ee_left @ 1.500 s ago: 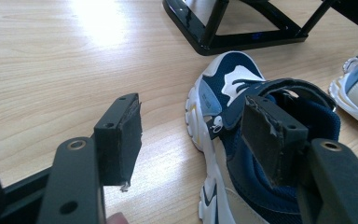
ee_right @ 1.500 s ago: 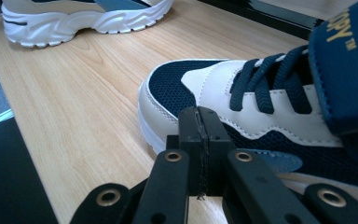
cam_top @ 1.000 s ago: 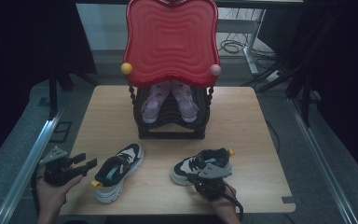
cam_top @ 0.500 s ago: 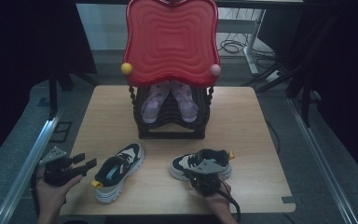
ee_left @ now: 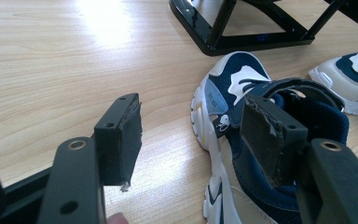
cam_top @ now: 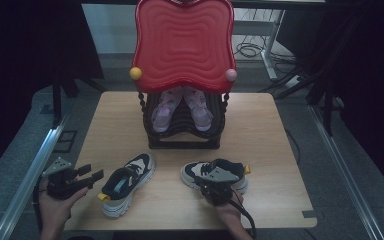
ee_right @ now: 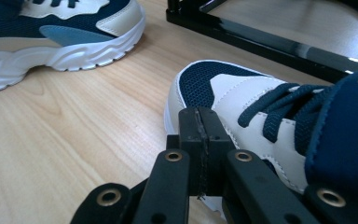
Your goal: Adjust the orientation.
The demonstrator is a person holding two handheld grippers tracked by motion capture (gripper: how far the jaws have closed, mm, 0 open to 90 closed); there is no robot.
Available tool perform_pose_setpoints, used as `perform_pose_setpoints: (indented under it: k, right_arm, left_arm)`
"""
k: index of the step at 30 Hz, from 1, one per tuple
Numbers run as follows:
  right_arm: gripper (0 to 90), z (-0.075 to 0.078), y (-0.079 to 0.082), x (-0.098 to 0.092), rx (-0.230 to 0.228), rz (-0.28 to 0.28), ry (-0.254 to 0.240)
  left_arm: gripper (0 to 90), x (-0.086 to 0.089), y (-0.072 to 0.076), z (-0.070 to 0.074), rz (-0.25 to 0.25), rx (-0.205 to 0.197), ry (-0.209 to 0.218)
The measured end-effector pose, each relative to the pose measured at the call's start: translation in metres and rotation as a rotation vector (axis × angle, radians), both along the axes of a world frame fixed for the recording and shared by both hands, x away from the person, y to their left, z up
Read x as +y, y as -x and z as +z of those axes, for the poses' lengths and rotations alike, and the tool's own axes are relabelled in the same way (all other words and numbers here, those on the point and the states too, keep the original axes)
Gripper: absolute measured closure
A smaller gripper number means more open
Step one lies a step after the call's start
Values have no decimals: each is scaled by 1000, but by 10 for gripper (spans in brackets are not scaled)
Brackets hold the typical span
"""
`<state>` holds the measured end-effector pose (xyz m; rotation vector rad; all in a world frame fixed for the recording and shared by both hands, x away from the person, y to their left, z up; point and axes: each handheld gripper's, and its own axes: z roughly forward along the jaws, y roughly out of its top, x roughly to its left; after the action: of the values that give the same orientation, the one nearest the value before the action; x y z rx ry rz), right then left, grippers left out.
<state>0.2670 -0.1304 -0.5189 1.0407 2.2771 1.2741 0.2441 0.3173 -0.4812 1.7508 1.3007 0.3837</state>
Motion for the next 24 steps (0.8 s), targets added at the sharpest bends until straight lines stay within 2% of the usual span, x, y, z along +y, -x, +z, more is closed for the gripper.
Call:
perform_pose_setpoints:
  k: [8,15,19,24]
  right_arm:
    - [895,-1,-4,7,-22,-30,15]
    - [894,0,-2,7,-21,-27,3]
    - [895,12,4,2,-38,-8,-33]
    - [894,34,12,-15,-77,-22,-87]
  left_arm:
    - [383,1,1,1,1,-3,1]
    - [383,2,0,0,1,2,2]
    - [382,2,0,-1,1,1,4]
    - [383,3,1,0,4,-4,5]
